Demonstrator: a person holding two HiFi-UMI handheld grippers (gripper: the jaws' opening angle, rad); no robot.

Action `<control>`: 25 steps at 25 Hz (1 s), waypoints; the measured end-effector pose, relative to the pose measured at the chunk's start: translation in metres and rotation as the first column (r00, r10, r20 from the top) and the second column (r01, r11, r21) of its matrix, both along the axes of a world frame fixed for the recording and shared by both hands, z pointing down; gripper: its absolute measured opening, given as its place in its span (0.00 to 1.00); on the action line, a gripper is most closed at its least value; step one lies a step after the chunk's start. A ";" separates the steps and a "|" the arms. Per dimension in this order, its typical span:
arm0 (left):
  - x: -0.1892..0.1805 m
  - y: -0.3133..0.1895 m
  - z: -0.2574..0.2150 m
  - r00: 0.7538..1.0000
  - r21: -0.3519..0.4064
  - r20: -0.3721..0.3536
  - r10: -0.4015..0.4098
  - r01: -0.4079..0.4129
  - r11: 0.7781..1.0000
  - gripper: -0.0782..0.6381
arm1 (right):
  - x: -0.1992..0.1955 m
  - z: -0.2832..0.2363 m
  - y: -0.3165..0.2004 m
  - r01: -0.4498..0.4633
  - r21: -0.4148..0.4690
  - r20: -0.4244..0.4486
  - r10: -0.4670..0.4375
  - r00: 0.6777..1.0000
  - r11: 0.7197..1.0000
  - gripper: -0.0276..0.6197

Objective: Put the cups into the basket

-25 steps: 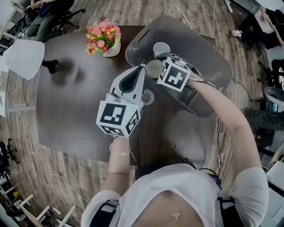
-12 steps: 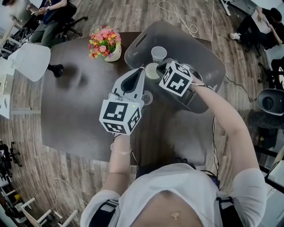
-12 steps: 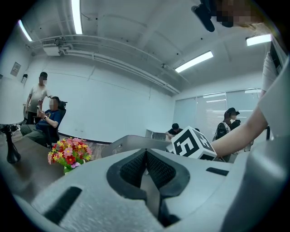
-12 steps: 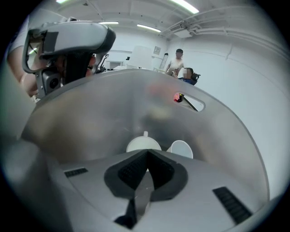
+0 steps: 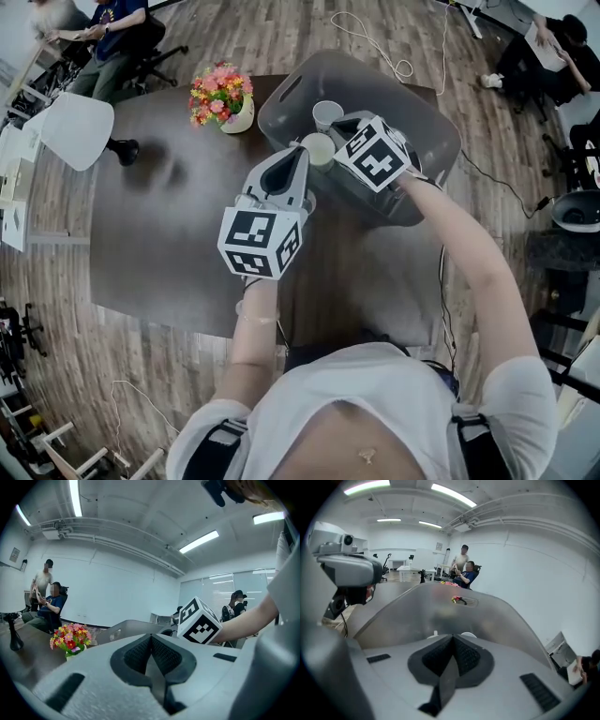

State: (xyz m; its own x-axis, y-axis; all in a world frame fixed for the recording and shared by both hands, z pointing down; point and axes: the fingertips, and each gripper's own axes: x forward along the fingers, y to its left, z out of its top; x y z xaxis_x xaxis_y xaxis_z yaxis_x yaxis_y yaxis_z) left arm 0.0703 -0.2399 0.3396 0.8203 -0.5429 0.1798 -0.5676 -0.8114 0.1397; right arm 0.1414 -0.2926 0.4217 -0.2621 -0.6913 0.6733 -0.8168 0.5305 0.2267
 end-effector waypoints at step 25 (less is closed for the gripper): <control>0.031 0.073 -0.026 0.998 0.081 0.016 0.068 -0.069 0.994 0.12 | 0.050 -0.136 0.096 -0.194 0.346 0.135 0.156 0.978 0.918 0.06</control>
State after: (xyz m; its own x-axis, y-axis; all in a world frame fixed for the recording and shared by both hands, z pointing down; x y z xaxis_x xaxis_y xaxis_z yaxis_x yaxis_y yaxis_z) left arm 0.1017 -0.1672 0.3133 0.8541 -0.4985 0.1483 -0.5114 -0.8569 0.0645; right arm 0.1915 -0.1965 0.2862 -0.1689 -0.9210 0.3511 -0.9181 0.2766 0.2838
